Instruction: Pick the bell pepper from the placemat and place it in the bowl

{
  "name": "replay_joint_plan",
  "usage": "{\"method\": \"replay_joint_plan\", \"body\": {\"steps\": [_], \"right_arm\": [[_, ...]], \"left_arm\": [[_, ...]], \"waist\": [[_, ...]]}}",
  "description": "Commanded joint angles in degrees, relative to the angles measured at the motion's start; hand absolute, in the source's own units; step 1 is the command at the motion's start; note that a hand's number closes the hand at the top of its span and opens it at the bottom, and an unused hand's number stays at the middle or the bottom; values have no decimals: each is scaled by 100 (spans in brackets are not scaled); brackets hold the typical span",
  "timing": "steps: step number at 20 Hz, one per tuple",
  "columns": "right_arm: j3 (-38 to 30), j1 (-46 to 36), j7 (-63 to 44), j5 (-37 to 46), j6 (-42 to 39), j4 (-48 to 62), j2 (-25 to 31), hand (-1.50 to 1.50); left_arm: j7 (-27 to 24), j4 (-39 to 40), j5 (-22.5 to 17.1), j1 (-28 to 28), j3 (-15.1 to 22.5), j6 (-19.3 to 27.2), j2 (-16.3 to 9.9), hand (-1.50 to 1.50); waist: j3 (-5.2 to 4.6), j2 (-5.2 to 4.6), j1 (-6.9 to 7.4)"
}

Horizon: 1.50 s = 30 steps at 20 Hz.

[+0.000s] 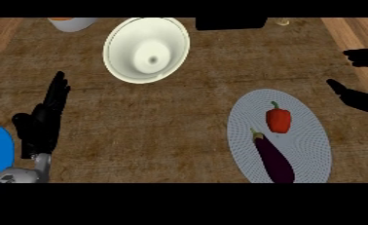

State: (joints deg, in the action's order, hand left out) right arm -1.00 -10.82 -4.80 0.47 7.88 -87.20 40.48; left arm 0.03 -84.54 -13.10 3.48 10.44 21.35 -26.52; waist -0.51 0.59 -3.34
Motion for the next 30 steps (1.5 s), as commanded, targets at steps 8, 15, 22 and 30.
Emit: {"method": "replay_joint_plan", "body": {"steps": [8,15,22,30], "right_arm": [[788,3221,-1572,2503,1989,-2867,-352,-150],[286,3434,-3393,3091,1137,-4436,-212,-150],[153,1328,-4763,2304,-596,-3736,396,-150],[386,172,-5340,976,-2268,-2386,757,-150]], "left_arm": [[250,-443,-213,41,-397,-258,-368,0],[389,-232,-53,364,-427,-551,-230,0],[552,-249,3,621,-460,-553,-9,0],[404,-346,42,437,-565,-834,-180,0]], "waist": [[33,23,23],[43,-47,265],[42,-82,431],[44,-82,539]]}}
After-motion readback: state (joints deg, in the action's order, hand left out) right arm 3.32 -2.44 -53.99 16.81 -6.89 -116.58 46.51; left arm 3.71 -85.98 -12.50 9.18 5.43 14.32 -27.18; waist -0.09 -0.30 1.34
